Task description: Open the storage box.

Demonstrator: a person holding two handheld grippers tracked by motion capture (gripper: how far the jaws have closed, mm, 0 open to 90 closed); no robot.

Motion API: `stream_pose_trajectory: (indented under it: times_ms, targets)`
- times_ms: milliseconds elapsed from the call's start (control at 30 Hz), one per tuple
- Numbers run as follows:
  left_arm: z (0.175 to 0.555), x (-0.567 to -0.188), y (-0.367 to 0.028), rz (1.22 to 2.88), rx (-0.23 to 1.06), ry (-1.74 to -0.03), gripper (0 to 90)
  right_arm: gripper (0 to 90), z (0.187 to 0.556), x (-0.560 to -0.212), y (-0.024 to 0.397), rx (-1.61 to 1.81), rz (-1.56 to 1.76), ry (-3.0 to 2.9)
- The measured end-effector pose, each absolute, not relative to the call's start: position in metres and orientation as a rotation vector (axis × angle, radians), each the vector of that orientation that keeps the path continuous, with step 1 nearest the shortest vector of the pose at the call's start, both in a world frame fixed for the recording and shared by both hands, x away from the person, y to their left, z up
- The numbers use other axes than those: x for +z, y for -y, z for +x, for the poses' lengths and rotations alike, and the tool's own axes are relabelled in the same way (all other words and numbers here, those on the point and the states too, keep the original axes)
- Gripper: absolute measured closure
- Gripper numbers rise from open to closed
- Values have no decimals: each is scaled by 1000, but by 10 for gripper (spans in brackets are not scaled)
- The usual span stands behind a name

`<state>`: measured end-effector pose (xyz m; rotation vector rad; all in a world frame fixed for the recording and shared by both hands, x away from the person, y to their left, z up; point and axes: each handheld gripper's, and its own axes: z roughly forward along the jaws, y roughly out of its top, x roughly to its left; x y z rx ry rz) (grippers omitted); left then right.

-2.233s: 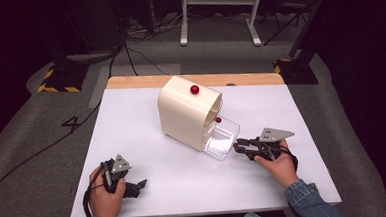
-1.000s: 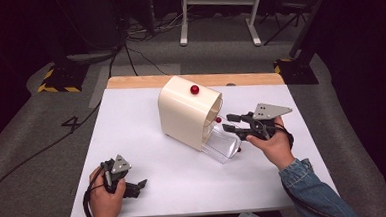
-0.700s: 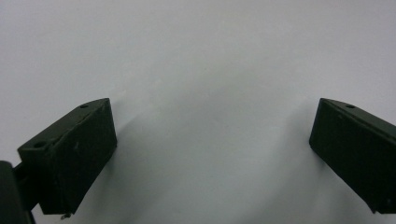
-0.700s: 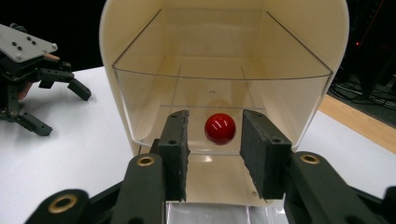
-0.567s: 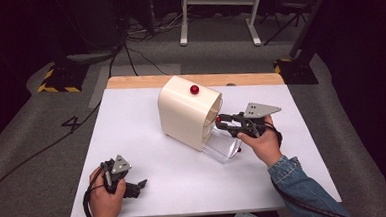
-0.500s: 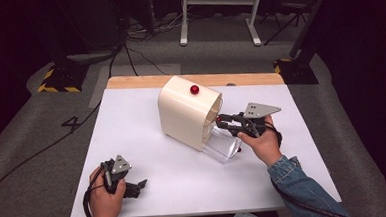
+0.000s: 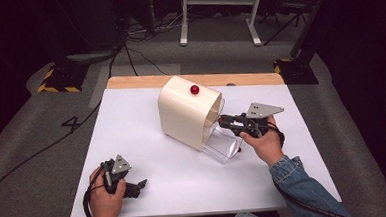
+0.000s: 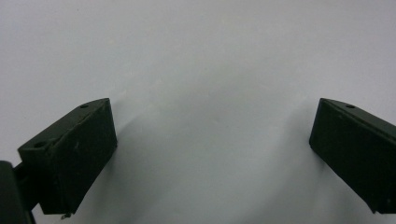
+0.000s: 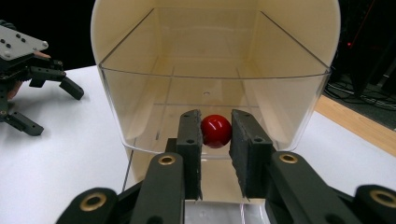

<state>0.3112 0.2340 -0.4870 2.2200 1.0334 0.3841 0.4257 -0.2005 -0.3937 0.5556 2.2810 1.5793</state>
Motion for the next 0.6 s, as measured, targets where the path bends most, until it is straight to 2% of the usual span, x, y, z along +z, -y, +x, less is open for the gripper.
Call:
stream_pose_trajectory:
  times_ms: [600]
  targets:
    - [313,-487,-235,2224,373,-1026,9,746,398,-382,234,1570,579,-2252]
